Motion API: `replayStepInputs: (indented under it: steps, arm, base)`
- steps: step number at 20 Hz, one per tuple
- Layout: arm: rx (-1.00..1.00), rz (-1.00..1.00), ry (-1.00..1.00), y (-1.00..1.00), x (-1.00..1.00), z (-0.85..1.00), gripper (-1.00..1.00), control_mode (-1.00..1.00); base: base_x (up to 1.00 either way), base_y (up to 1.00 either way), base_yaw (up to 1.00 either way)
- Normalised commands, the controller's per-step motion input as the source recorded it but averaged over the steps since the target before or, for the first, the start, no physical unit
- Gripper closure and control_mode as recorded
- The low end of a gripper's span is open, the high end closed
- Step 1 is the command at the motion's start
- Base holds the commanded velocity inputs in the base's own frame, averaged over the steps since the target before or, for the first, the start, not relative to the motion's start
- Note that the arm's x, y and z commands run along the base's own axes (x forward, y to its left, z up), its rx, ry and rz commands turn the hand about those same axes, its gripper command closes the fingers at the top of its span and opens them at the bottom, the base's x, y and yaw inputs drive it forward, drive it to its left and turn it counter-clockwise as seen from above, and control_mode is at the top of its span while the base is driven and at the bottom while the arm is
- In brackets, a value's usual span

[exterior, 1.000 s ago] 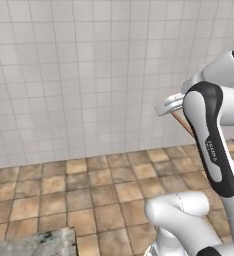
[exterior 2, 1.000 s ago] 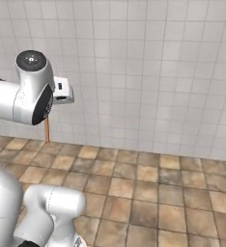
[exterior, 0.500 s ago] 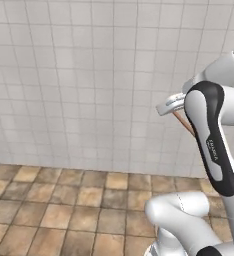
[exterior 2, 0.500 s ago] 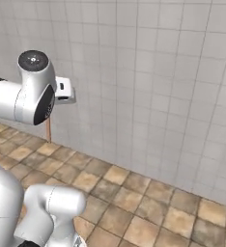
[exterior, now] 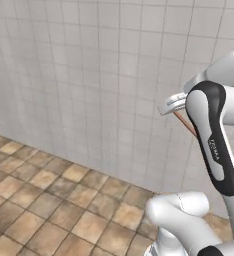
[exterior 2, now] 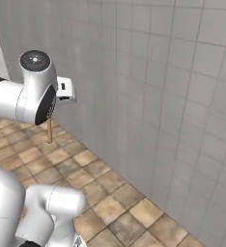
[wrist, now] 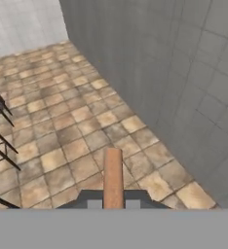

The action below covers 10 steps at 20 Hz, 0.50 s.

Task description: Take a straw from the drawer in front and place it inside the glass cup on the dining counter.

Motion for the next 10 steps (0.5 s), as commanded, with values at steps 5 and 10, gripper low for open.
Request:
replayStepInputs:
  steps: [5, 10]
  arm:
    - [0.00, 0.00, 0.00, 0.00, 0.00, 0.00, 1.00, 1.00]
    - [0.00, 0.00, 0.00, 0.00, 0.00, 0.00, 1.00, 1.00]
  base:
    - [1.00, 0.00, 0.62]
    - [1.00, 0.00, 0.63]
